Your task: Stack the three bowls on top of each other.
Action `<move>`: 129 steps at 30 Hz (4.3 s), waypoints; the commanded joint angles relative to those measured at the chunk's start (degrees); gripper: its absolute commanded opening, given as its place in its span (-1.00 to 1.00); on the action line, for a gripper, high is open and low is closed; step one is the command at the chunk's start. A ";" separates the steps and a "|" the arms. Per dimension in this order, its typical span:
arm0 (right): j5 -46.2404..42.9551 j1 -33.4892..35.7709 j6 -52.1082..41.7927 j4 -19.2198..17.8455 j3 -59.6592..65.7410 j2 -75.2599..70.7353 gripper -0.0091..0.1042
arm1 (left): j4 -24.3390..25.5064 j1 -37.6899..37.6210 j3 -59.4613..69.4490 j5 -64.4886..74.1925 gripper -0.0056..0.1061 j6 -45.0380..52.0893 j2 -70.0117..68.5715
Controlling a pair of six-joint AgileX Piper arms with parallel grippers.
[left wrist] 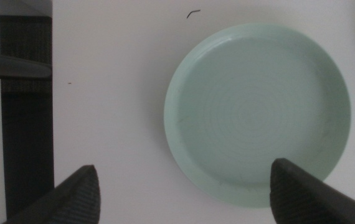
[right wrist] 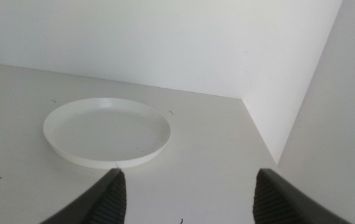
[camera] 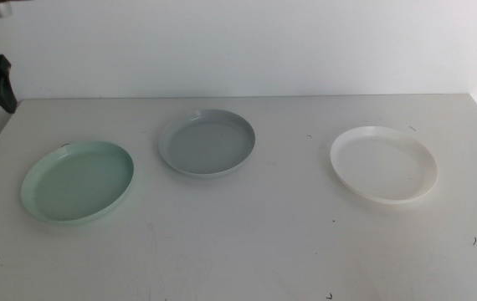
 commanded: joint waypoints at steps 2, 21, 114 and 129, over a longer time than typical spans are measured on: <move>-4.38 -0.20 -0.44 -0.78 -0.40 -1.54 0.09 | -1.39 0.75 -1.72 2.44 0.98 3.64 0.71; -4.38 -0.20 -0.44 -0.78 -0.40 -1.54 0.09 | -5.81 0.75 -1.72 -7.54 0.98 11.43 19.35; -4.38 -0.20 -0.44 -0.78 -0.40 -1.54 0.09 | -24.89 -40.84 30.77 -33.49 -0.41 -9.06 2.76; -4.38 -0.20 -0.44 -0.78 -0.40 -1.54 0.09 | -21.27 -39.26 30.77 -31.80 0.95 -8.76 -4.56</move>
